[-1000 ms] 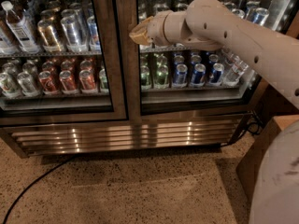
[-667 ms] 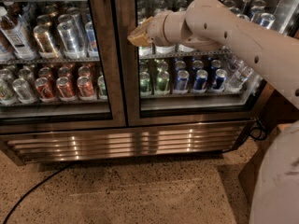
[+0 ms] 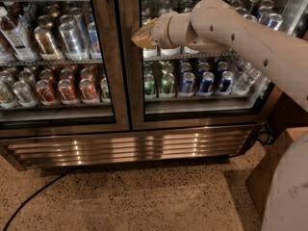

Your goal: Close right fridge door

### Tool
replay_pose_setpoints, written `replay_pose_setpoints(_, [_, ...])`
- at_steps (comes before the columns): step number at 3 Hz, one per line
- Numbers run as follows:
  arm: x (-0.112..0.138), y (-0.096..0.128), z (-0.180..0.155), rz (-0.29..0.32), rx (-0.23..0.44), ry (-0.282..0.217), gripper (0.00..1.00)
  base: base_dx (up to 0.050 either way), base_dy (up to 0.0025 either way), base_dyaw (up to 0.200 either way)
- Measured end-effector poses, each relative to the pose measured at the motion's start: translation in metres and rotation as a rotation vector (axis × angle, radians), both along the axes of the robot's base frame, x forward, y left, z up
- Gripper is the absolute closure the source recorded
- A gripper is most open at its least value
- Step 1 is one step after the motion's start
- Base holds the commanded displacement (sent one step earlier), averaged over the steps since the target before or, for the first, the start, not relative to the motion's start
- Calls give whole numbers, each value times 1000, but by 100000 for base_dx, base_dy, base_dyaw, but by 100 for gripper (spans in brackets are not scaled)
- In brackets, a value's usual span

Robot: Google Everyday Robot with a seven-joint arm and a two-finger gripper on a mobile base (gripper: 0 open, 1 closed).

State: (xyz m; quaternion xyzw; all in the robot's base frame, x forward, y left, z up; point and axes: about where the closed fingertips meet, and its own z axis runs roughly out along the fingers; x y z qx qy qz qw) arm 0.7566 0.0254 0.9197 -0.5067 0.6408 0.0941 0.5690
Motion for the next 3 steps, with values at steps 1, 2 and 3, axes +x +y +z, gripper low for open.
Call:
replay_pose_setpoints(1, [-43, -10, -2, 56, 11, 15, 100, 0, 0, 0])
replay_pose_setpoints(2, [-119, -80, -16, 51, 10, 36, 100, 0, 0, 0])
replay_pose_setpoints(3, [-120, -84, -17, 45, 9, 36, 100, 0, 0, 0])
